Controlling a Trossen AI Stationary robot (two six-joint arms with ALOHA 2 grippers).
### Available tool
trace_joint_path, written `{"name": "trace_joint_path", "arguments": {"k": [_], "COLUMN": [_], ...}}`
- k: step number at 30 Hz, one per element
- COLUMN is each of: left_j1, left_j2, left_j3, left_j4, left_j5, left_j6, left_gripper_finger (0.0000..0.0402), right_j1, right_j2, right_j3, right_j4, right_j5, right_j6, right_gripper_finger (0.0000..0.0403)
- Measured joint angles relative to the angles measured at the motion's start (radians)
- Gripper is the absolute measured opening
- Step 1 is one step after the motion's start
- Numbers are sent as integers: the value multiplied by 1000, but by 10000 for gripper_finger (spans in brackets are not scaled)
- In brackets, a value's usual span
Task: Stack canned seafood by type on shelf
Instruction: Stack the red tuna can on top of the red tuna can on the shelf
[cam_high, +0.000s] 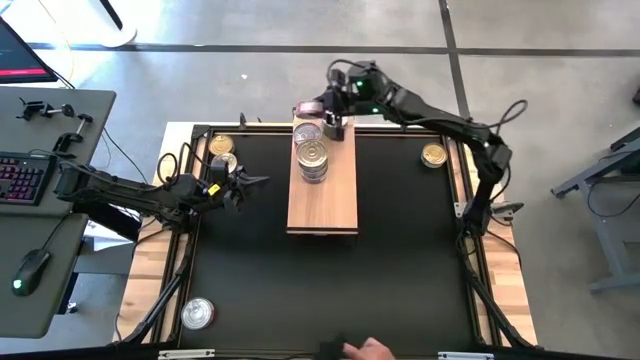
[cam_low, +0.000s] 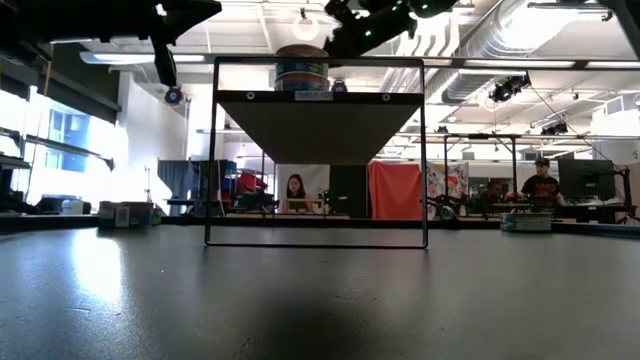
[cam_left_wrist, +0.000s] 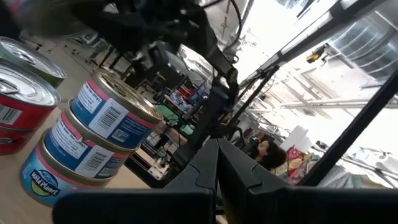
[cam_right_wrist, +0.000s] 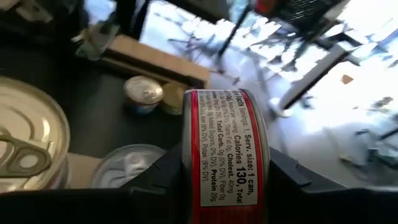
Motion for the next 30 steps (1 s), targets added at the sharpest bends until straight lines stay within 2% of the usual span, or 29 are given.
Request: {"name": "trace_joint_path", "arguments": {"k": [5, 12, 18, 23, 30], "left_j1": [0, -4, -19, -23, -23], "left_j2": [0, 0, 0, 0, 0], "left_j3": [0, 0, 0, 0, 0], "left_j4": [-22, -56, -59, -59, -59], "left_j5": [5, 31, 31, 31, 31], "left_j6": [2, -6, -4, -4, -4], "left_gripper_finger": [0, 0, 0, 0, 0], "right_j1": [13, 33, 35, 35, 34], "right_j2": [83, 110, 110, 109, 109], "right_j3": [60, 64, 64, 64, 64], "right_j4": [-35, -36, -57, -68, -65], "right_j5": [-31, -12, -5, 92, 88], "right_j6": [-14, -120, -117, -44, -35], "right_gripper_finger": [137, 137, 137, 137, 137]}}
